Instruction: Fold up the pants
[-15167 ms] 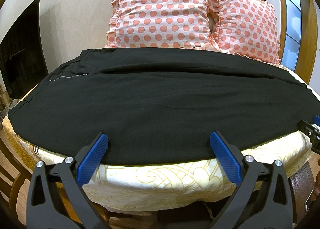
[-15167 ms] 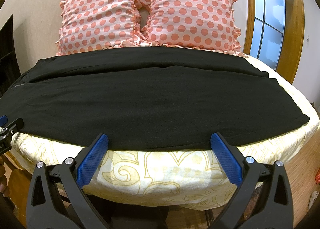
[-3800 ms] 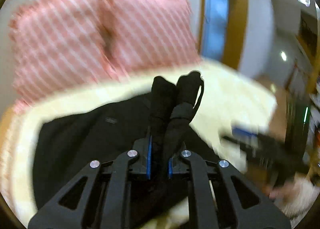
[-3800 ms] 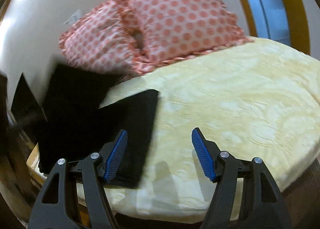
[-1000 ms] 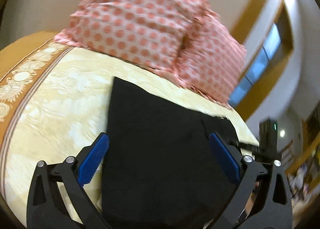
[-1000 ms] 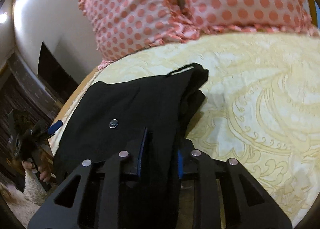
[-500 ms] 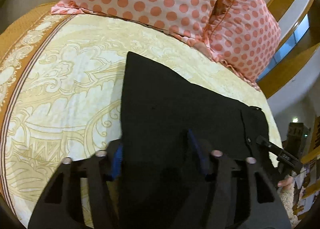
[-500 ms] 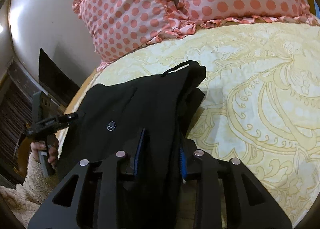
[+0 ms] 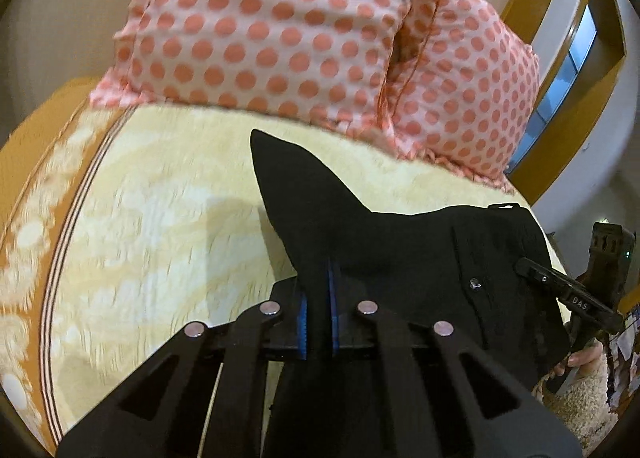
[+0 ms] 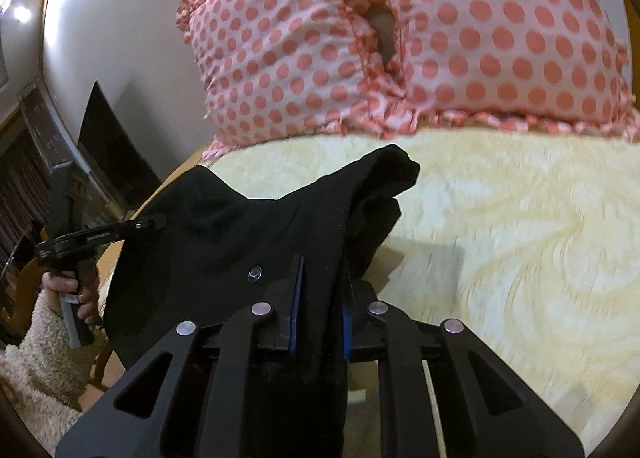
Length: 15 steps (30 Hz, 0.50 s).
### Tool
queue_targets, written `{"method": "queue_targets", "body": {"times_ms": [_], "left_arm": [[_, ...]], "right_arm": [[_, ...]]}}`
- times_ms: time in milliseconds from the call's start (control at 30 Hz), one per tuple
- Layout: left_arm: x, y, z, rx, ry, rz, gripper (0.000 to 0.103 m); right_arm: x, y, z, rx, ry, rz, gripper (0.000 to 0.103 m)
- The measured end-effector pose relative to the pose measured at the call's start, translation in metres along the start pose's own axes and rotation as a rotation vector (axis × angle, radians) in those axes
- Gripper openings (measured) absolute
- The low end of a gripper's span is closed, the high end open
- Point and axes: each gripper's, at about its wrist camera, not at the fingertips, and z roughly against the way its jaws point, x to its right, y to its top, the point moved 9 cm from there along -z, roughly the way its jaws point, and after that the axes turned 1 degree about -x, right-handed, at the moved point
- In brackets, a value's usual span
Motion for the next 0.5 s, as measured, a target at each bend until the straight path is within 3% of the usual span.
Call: {"method": "queue_targets", "body": {"times_ms": [167, 200, 233, 333, 500], "left_arm": [[0.015, 0.052, -0.022, 0.077, 0.050, -0.046, 0.007], [0.006, 0.064, -0.027, 0.130, 0.121, 0.067, 0.007], [0.001, 0.073, -0.037, 0.131, 0.133, 0.080, 0.008], [-0.021, 0.080, -0.065, 0.088, 0.151, 0.118, 0.008], [-0.044, 0.058, -0.105, -0.001, 0.188, 0.141, 0.010]], "right_arm": [[0.019, 0.055, -0.011, 0.082, -0.078, 0.045, 0.014], [0.024, 0.062, -0.014, 0.093, -0.092, 0.047, 0.013], [0.031, 0.071, -0.019, 0.101, -0.106, 0.041, 0.013], [0.054, 0.079, -0.040, 0.077, -0.142, 0.013, 0.013], [0.087, 0.059, -0.080, -0.045, -0.215, -0.050, 0.014]]}}
